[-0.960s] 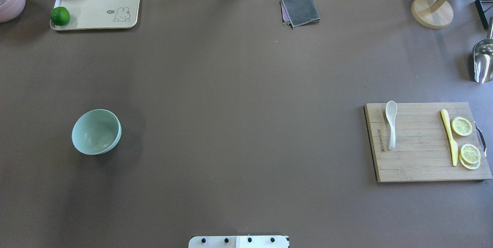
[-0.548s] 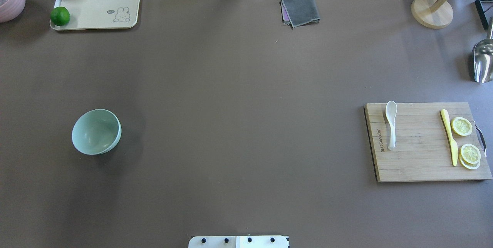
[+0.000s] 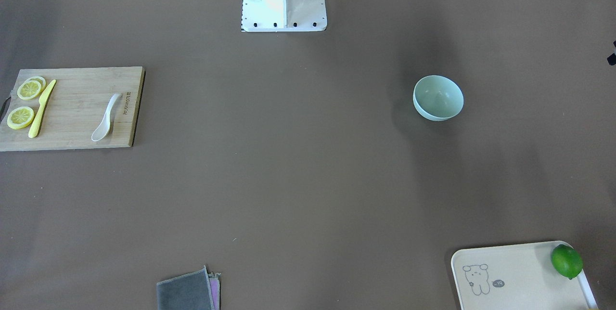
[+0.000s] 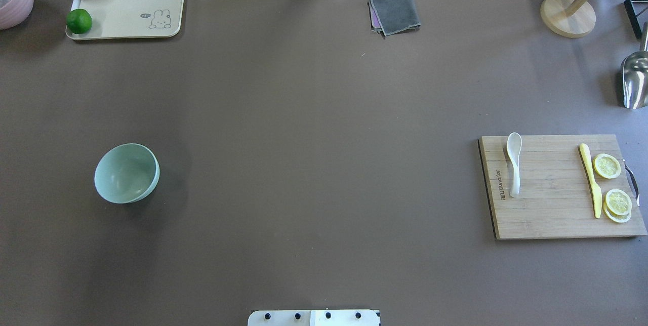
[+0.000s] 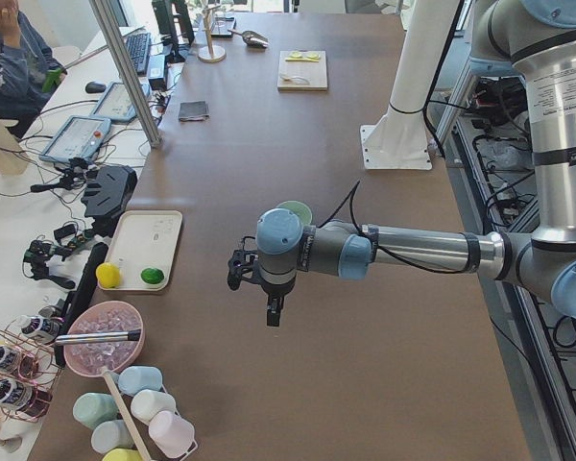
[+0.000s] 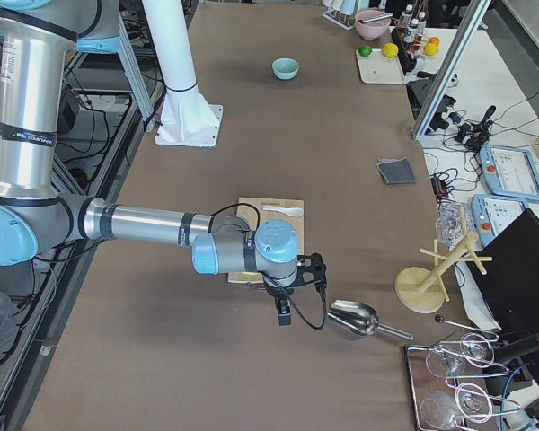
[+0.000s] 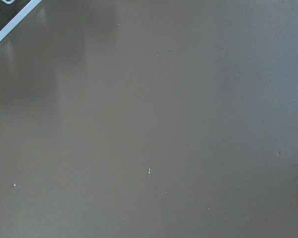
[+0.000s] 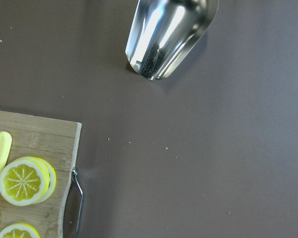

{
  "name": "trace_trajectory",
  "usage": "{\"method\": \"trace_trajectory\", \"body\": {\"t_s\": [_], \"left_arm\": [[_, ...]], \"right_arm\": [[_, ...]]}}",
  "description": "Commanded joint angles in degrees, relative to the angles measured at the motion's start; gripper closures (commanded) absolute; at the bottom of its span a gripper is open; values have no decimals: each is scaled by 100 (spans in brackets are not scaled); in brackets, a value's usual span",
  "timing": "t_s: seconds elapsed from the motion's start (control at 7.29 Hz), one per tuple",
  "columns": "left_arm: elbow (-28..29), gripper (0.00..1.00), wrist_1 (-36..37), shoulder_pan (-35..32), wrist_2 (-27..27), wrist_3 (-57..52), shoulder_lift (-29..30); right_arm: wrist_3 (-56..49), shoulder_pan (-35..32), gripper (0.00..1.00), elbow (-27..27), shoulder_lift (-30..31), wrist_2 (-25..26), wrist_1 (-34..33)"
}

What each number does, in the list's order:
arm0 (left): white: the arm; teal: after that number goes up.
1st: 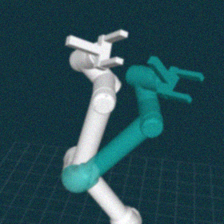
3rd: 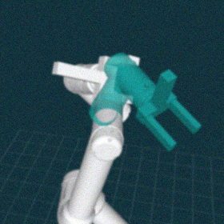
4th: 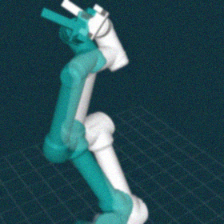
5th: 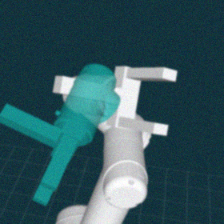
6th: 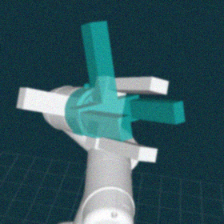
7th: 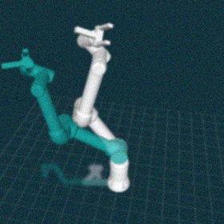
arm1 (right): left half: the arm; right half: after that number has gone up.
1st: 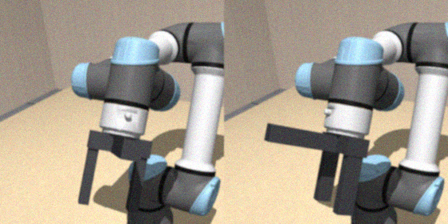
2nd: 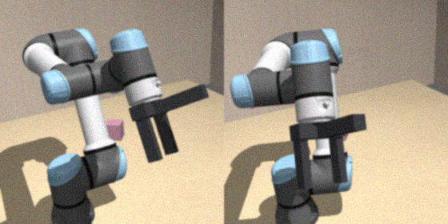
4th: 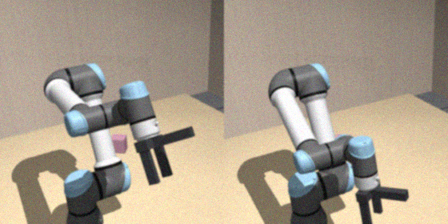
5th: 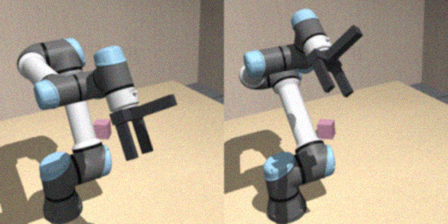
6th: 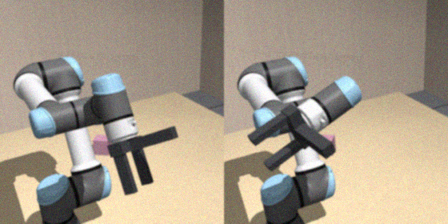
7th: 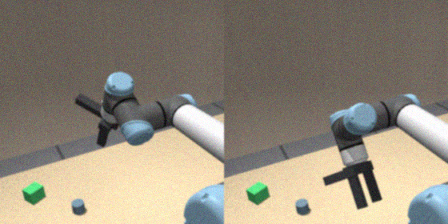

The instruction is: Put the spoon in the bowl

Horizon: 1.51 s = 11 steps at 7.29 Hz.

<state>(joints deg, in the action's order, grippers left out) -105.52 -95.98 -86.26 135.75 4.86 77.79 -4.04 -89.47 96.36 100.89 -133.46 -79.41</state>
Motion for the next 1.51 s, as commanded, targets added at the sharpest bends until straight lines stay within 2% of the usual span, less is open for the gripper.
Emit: {"method": "trace_trajectory", "body": {"t_s": [0.0, 0.96, 1.37], "left_arm": [[31, 2, -182, -5, 4, 6, -53], [59, 2, -351, -5, 65, 85, -97], [32, 2, -473, -5, 48, 84, -97]], "right_arm": [[0, 0, 0, -29, 9, -23, 13], [-18, 0, 0, -39, -17, -84, 57], [26, 0, 0, -65, -17, -469, 48]]}}
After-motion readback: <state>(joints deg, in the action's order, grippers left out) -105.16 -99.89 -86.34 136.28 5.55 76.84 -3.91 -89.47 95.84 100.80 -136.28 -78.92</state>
